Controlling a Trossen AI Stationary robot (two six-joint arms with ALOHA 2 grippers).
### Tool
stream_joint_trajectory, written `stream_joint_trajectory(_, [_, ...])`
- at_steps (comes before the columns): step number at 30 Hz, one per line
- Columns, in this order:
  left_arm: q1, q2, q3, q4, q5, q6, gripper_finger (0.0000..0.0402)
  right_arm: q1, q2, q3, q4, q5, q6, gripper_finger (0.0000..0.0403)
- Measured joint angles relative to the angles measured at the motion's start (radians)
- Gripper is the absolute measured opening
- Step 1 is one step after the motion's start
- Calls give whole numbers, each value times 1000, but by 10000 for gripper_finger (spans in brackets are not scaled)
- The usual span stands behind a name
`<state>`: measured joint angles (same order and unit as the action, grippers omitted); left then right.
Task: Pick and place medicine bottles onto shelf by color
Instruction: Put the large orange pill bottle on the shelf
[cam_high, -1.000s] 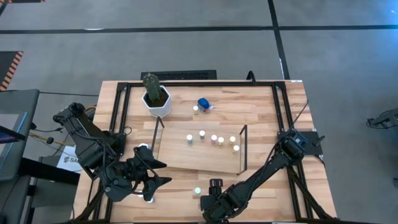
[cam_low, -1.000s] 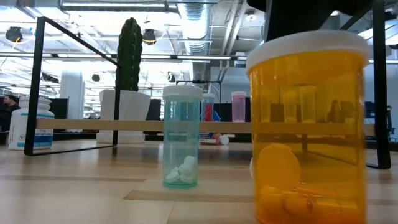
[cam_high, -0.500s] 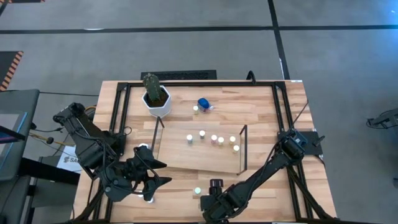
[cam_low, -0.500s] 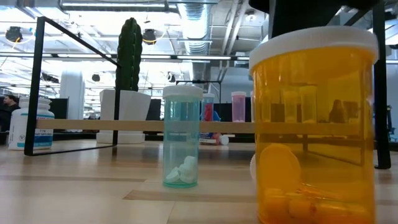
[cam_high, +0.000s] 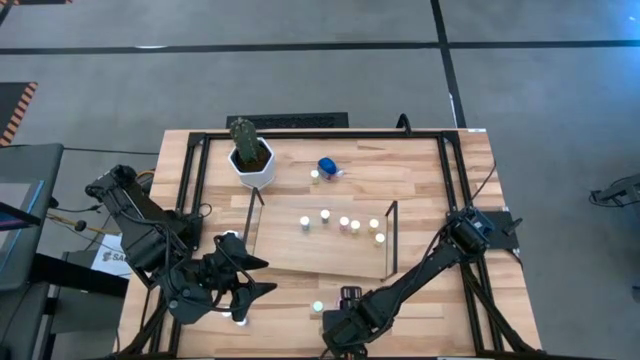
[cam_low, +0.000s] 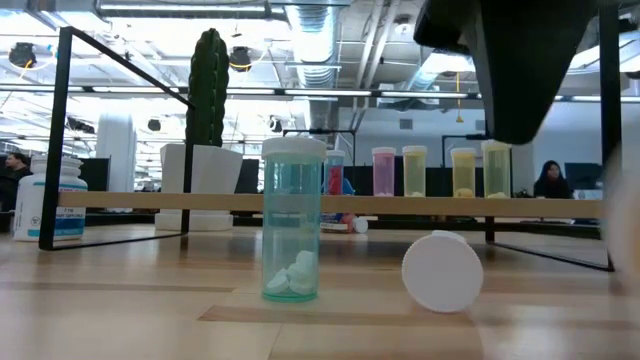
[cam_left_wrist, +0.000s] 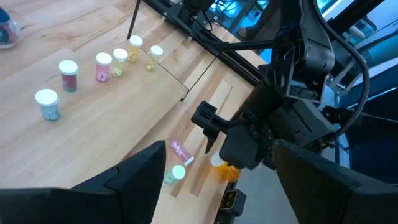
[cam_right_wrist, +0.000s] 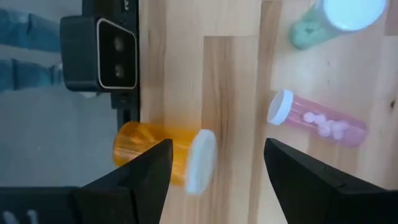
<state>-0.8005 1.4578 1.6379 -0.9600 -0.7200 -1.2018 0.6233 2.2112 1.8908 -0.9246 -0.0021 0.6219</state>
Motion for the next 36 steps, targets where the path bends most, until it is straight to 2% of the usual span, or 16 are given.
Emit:
stream_joint_trajectory(9, [0, 0, 0, 0, -2, -8, 281, -9, -3, 0, -31, 44, -38, 277])
stream_joint_trajectory(14, [0, 0, 0, 0, 2, -16, 281, 59, -55, 1, -60, 139, 175, 277])
stream_joint_trajectory(19, [0, 0, 0, -12, 5, -15, 281, 111, -48, 0, -101, 123, 509, 277])
stream_joint_trajectory(24, [0, 0, 0, -24, 5, 9, 281, 120, -48, -1, -112, 134, 563, 278])
stream_joint_trajectory(27, [0, 0, 0, -24, 3, 24, 281, 123, -48, 0, -114, 106, 515, 292])
stream_joint_trajectory(32, [0, 0, 0, -24, 0, 6, 281, 123, -51, 0, -131, 87, 494, 337])
stream_joint_trajectory(34, [0, 0, 0, -24, -1, -13, 281, 131, -52, 0, -191, 78, 610, 356])
stream_joint_trajectory(36, [0, 0, 0, -24, -1, -23, 281, 147, -52, -1, -235, 80, 802, 369])
